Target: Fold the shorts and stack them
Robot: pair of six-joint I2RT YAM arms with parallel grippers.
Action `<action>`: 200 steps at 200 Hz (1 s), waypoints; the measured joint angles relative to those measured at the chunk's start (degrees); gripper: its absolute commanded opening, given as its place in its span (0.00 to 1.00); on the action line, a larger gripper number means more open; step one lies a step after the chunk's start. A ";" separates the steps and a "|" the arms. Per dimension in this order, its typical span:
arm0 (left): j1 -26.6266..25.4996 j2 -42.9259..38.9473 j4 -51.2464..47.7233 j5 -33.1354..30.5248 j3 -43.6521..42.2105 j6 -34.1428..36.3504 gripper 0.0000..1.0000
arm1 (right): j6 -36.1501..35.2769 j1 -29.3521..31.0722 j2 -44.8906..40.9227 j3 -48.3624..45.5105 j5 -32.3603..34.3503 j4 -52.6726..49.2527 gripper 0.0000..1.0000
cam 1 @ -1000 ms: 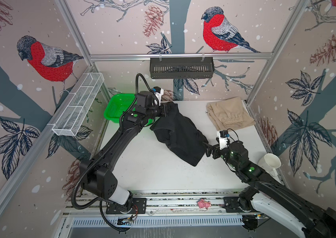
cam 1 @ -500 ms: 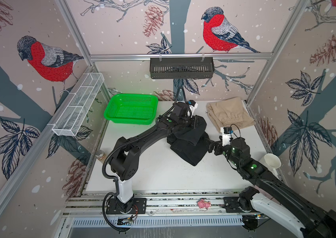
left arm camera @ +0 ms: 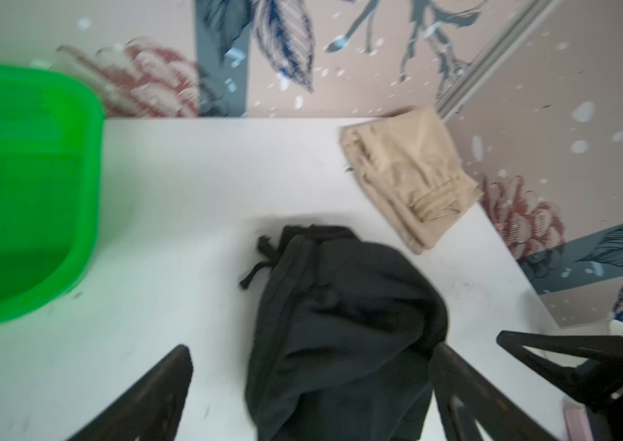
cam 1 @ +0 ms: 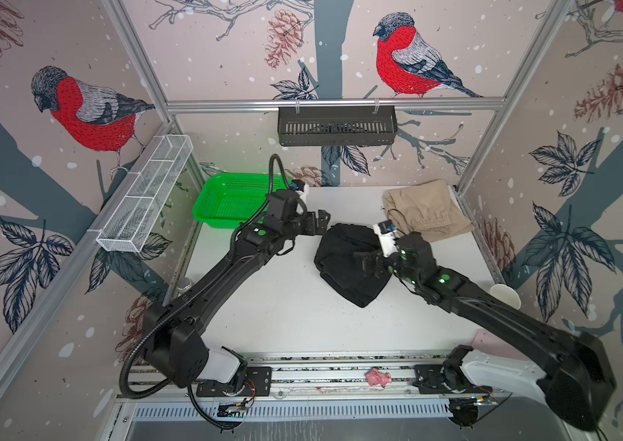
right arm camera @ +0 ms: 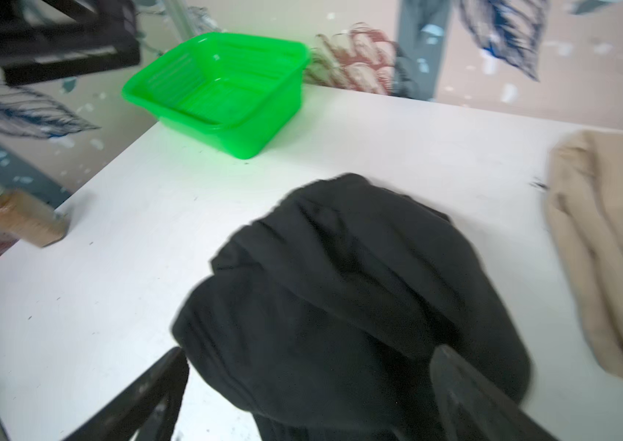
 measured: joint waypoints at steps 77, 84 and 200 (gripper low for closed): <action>10.99 -16.50 2.10 -0.50 -19.85 -5.03 0.97 | -9.14 7.85 34.07 22.18 9.97 -11.58 0.73; 11.26 -16.76 2.19 -0.09 -20.52 -5.22 0.97 | -9.14 7.32 34.14 22.08 10.54 -12.70 0.59; 13.77 -16.63 4.59 2.05 -23.56 -5.81 0.97 | -5.42 -0.61 15.30 23.80 -12.26 -11.65 0.01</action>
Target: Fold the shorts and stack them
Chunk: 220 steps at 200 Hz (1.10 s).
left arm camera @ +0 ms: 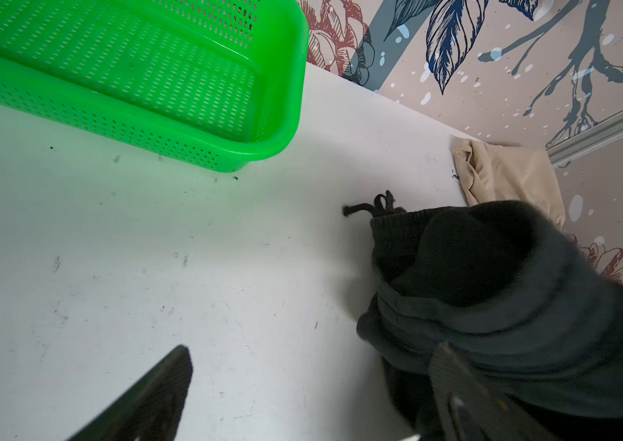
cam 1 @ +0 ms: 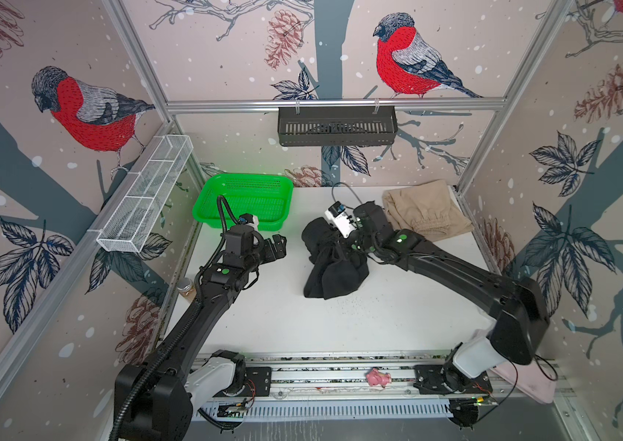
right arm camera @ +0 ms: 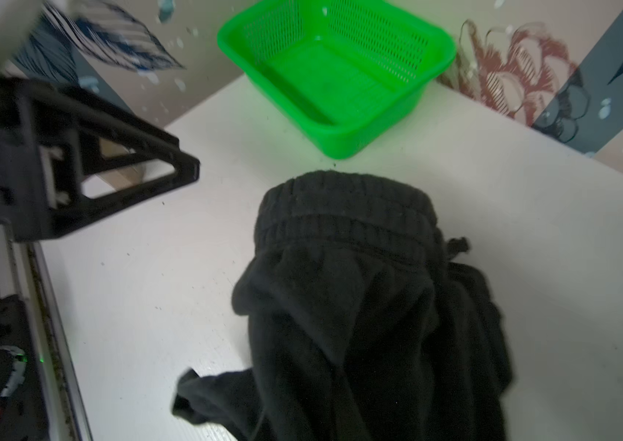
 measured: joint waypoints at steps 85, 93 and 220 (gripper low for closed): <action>-1.62 4.20 8.83 11.08 -6.62 1.36 0.97 | 7.13 -9.97 -6.16 -20.33 5.53 -4.50 0.64; -2.64 5.20 9.46 11.47 -6.71 1.40 0.97 | 7.39 -9.92 -6.51 -20.41 6.34 -5.31 0.68; -14.75 28.55 20.15 15.39 3.93 16.61 0.97 | 7.19 -16.96 -10.21 -20.90 3.52 1.55 0.89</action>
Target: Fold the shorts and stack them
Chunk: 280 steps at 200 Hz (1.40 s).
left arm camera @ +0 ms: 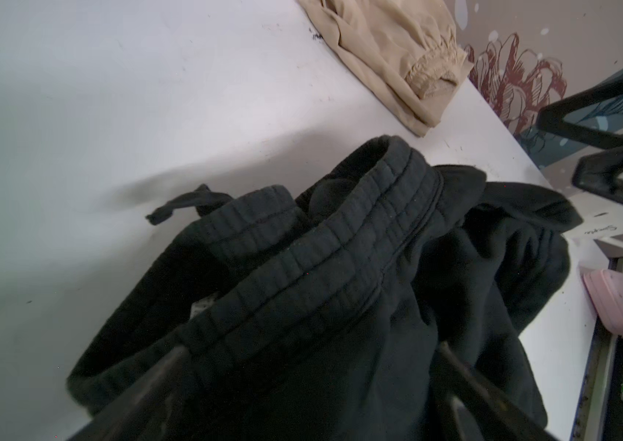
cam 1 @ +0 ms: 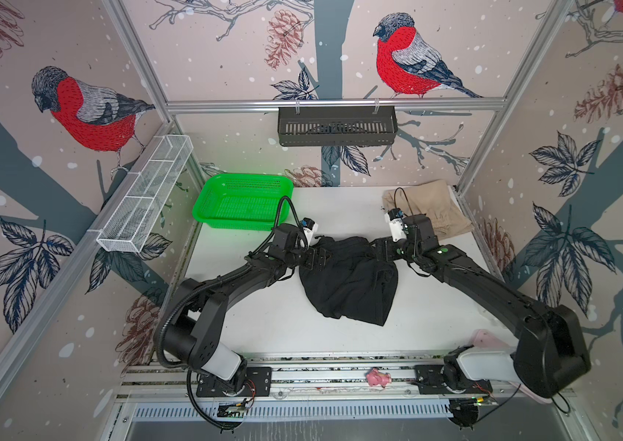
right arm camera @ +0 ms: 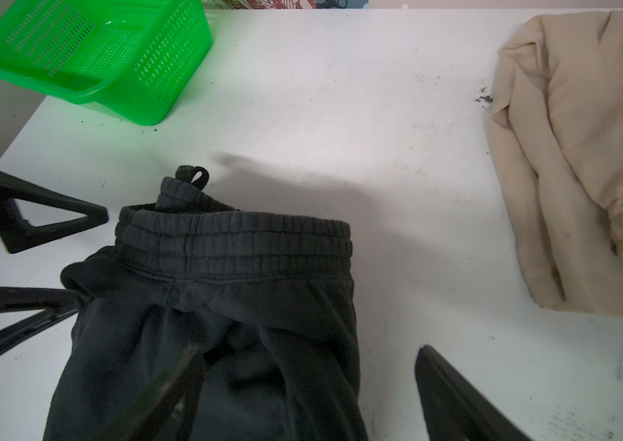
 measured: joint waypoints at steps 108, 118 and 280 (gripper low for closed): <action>-1.16 5.38 -11.78 -3.52 19.54 6.80 0.00 | -0.81 -0.59 -3.32 -4.94 -3.56 4.44 0.90; -1.16 3.08 -12.52 -3.23 20.72 7.76 0.00 | -1.86 -0.61 -3.52 -4.33 -3.08 4.55 0.90; -1.09 -17.88 -13.22 -2.40 13.33 9.97 0.01 | -8.85 1.79 12.35 5.38 -11.93 20.98 0.02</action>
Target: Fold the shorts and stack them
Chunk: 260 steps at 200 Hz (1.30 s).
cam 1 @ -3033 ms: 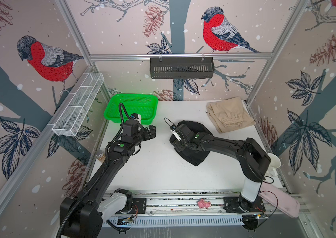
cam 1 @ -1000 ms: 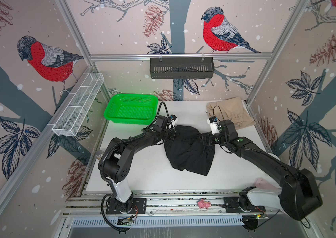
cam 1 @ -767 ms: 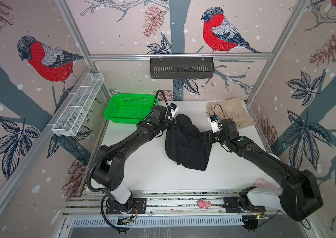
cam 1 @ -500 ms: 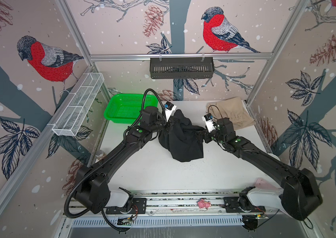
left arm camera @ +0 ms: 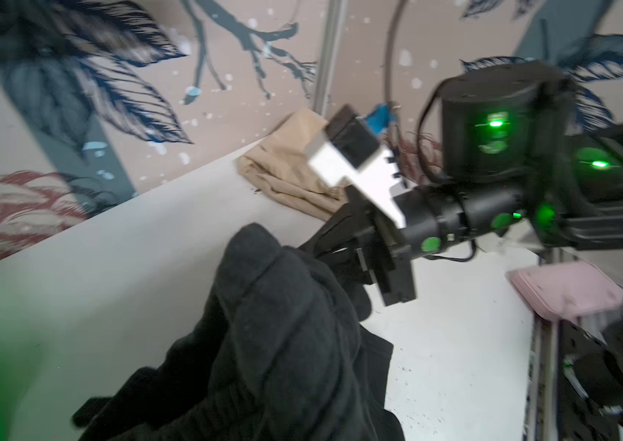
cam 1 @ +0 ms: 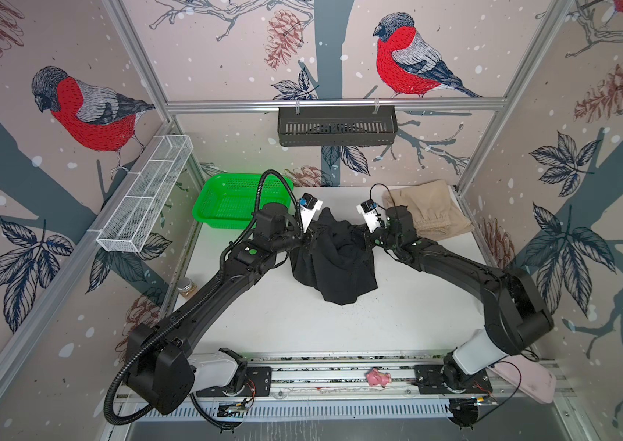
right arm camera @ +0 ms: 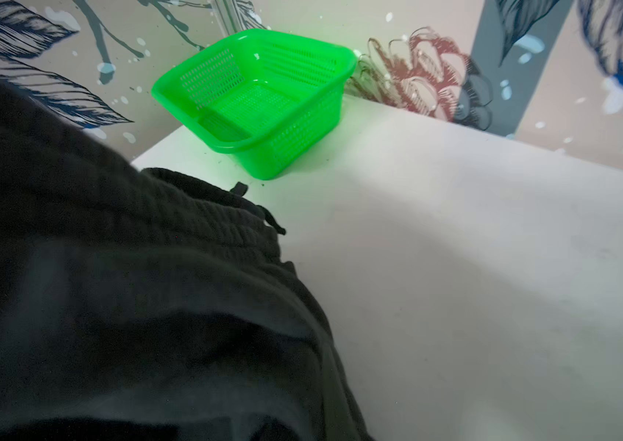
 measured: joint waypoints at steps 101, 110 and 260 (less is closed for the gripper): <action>6.54 -3.85 -8.20 -21.86 -13.42 -15.78 0.76 | 13.62 -0.11 -23.08 -20.26 13.90 -17.62 0.63; 6.56 -3.76 -8.26 -21.88 -13.68 -16.59 0.93 | 14.53 0.59 -25.53 -20.13 15.32 -18.27 0.74; 21.07 -3.85 0.44 -24.63 -26.86 -27.52 0.97 | -13.86 10.32 34.93 40.92 5.77 -24.44 0.91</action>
